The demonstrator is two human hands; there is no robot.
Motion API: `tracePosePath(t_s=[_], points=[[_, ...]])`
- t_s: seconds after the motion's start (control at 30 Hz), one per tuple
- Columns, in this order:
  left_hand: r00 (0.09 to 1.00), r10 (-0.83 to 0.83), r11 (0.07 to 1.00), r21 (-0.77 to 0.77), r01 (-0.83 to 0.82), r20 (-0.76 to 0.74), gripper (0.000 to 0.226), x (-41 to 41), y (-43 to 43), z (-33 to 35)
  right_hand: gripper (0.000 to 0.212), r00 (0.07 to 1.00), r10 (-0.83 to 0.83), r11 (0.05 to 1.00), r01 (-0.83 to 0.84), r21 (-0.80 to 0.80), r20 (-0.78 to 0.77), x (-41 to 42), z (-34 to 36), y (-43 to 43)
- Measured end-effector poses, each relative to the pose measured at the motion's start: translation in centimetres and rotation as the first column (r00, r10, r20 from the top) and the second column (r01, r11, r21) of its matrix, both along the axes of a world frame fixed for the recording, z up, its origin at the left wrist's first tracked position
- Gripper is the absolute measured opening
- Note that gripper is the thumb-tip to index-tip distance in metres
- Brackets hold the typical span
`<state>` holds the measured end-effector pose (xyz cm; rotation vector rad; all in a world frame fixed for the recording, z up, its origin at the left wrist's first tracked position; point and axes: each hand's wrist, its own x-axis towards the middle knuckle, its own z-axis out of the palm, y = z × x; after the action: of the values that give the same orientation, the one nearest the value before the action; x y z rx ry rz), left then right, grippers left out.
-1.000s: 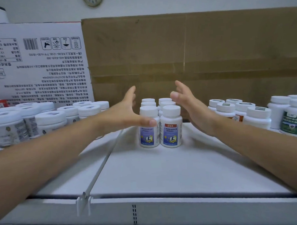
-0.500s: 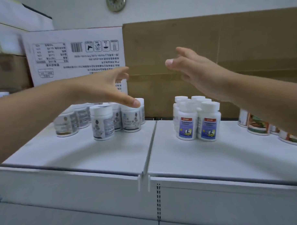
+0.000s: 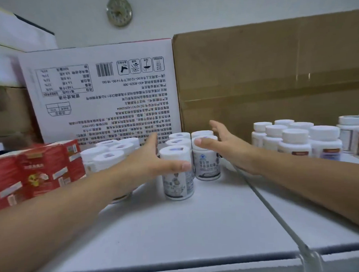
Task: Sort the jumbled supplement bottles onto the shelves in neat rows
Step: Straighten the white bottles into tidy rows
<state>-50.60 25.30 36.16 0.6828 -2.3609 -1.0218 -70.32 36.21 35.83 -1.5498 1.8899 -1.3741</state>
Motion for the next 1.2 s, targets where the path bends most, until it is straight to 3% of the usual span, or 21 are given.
tracePosePath(t_s=[0.17,0.43,0.83,1.0,1.2], points=[[0.983,-0.18,0.976,0.116,0.184,-0.039,0.147,-0.9,-0.4,-1.3,0.102,0.999,0.027,1.0,-0.027,0.014,0.022,-0.7,-1.3,-0.2],[0.939,-0.332,0.931,0.133,0.341,-0.085,0.128,-2.2,0.2,-1.3,0.111,0.996,0.063,0.998,-0.063,-0.008,0.06,-0.9,-1.4,-0.3],[0.932,-0.303,0.923,0.184,0.339,-0.199,0.098,-2.3,-0.6,-1.8,0.114,0.981,0.115,0.993,-0.108,-0.048,0.155,-1.3,-1.8,-1.0],[0.916,-0.371,0.908,0.147,0.393,-0.156,0.118,-2.6,-1.0,-1.8,0.116,0.98,0.106,0.993,-0.096,-0.067,0.171,-0.8,-1.6,-0.6],[0.915,-0.381,0.911,0.117,0.395,-0.131,0.115,-2.7,-1.3,-2.0,0.11,0.999,0.044,0.999,-0.043,-0.03,0.014,-0.3,-1.2,0.0]])
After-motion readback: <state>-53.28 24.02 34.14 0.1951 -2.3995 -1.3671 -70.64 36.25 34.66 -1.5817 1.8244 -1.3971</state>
